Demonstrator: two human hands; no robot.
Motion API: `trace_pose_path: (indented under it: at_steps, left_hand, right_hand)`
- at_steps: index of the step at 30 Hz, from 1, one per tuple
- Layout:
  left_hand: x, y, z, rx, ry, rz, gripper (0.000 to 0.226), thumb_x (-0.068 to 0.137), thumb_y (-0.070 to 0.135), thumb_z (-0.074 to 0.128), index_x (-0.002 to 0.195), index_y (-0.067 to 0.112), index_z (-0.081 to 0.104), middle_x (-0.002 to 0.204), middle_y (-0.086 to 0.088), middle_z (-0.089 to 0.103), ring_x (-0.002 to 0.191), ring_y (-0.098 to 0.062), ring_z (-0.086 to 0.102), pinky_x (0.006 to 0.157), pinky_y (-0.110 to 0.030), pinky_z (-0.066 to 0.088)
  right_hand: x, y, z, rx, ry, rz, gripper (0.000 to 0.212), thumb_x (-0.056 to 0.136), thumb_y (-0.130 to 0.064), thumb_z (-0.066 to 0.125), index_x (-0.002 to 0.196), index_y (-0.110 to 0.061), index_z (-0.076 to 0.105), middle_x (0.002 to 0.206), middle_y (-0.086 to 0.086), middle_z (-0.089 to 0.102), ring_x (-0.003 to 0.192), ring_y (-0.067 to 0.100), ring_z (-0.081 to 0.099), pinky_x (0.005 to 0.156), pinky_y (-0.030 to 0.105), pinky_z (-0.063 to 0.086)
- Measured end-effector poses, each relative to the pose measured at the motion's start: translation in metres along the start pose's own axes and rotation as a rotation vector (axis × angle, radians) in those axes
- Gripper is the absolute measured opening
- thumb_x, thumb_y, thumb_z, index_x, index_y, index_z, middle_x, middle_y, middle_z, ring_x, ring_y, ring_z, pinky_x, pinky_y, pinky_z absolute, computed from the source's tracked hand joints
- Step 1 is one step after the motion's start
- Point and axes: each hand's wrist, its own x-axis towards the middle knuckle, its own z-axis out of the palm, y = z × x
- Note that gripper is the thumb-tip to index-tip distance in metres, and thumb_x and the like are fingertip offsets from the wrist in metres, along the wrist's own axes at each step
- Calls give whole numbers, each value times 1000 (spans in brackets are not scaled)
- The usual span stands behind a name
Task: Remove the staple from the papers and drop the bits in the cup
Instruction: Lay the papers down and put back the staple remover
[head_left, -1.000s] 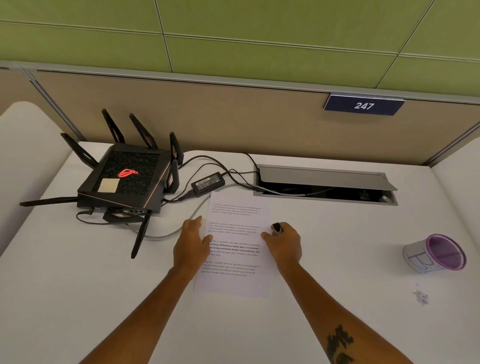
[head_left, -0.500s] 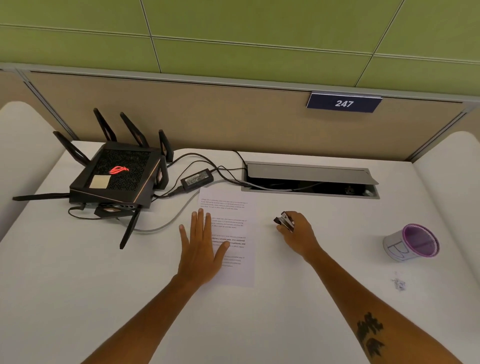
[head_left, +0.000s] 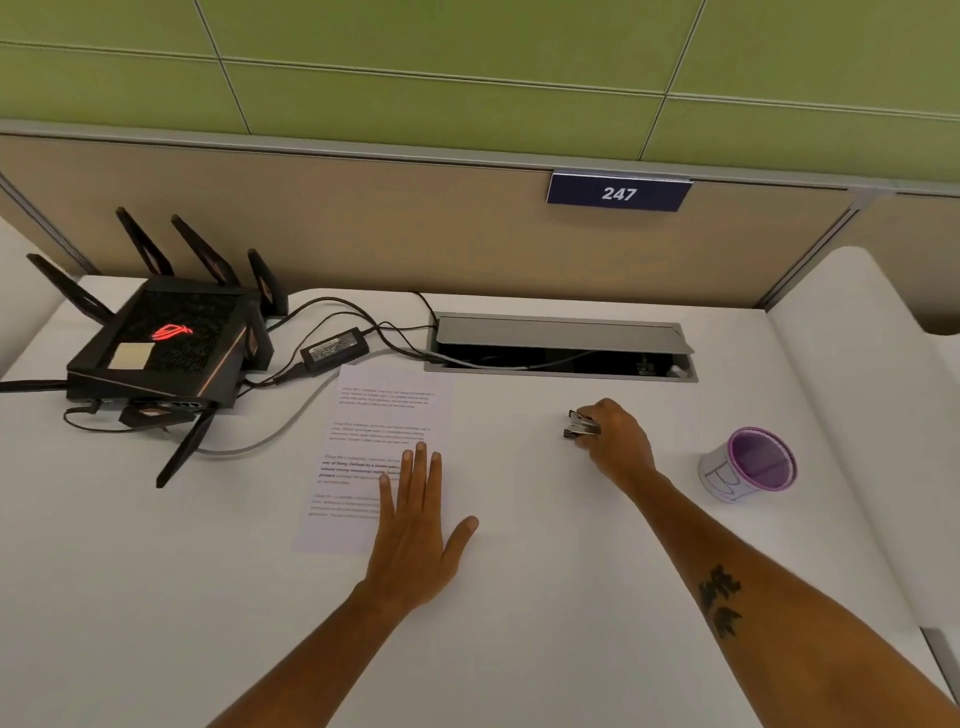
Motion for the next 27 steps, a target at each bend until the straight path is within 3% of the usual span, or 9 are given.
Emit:
trace_pose_path:
  at_steps: [19, 23, 27]
  left_hand:
    - [-18, 65, 31, -4, -57, -28, 88, 102, 71, 18, 166, 15, -5, 174, -6, -17, 161, -25, -15, 130, -58, 5]
    - [-21, 71, 31, 16, -75, -20, 88, 101, 71, 16, 165, 16, -10, 173, -4, -22, 160, -22, -20, 131, -54, 1]
    - [-23, 77, 30, 21, -70, -9, 88, 101, 71, 16, 165, 16, -11, 173, -4, -23, 160, -22, -21, 131, -53, 0]
  right_hand:
    - [48, 50, -17, -108, 6, -224, 38, 93, -10, 75, 130, -11, 71, 123, 9, 70, 112, 30, 60, 94, 37, 50]
    - [47, 54, -18, -103, -29, -210, 48, 92, -15, 76, 138, -13, 65, 133, 9, 66, 122, 30, 58, 102, 40, 50]
    - [26, 58, -15, -70, 31, -192, 68, 91, -31, 78, 151, -14, 51, 154, 9, 53, 142, 30, 47, 118, 45, 41]
